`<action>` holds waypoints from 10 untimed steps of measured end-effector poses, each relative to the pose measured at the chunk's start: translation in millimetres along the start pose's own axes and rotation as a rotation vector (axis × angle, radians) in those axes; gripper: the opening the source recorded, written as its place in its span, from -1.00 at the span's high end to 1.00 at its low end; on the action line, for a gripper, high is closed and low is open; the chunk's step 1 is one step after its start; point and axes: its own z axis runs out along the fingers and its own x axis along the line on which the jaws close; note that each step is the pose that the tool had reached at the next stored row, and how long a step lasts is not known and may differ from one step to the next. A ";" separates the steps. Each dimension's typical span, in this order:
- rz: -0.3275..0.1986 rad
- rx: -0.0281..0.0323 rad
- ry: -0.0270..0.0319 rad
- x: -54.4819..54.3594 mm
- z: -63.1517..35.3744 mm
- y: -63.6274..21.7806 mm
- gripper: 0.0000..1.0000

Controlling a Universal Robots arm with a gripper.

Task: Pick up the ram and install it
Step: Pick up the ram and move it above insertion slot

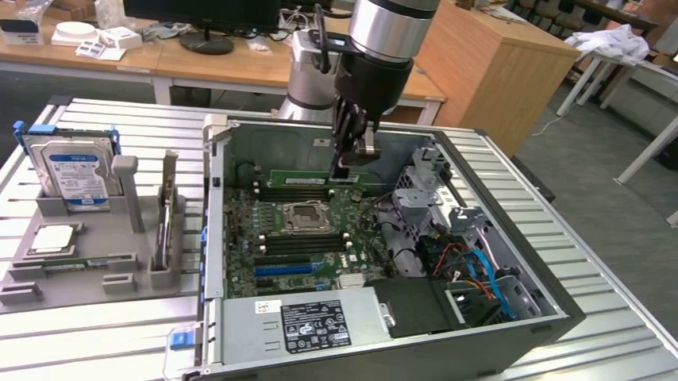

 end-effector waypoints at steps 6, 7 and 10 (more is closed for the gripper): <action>0.000 -0.0001 0.0001 0.0 0.1 -5.5 0.76; 0.000 0.0000 0.0001 -0.1 0.1 -5.5 0.76; 0.000 0.0000 0.0002 -2.8 0.5 -5.6 0.76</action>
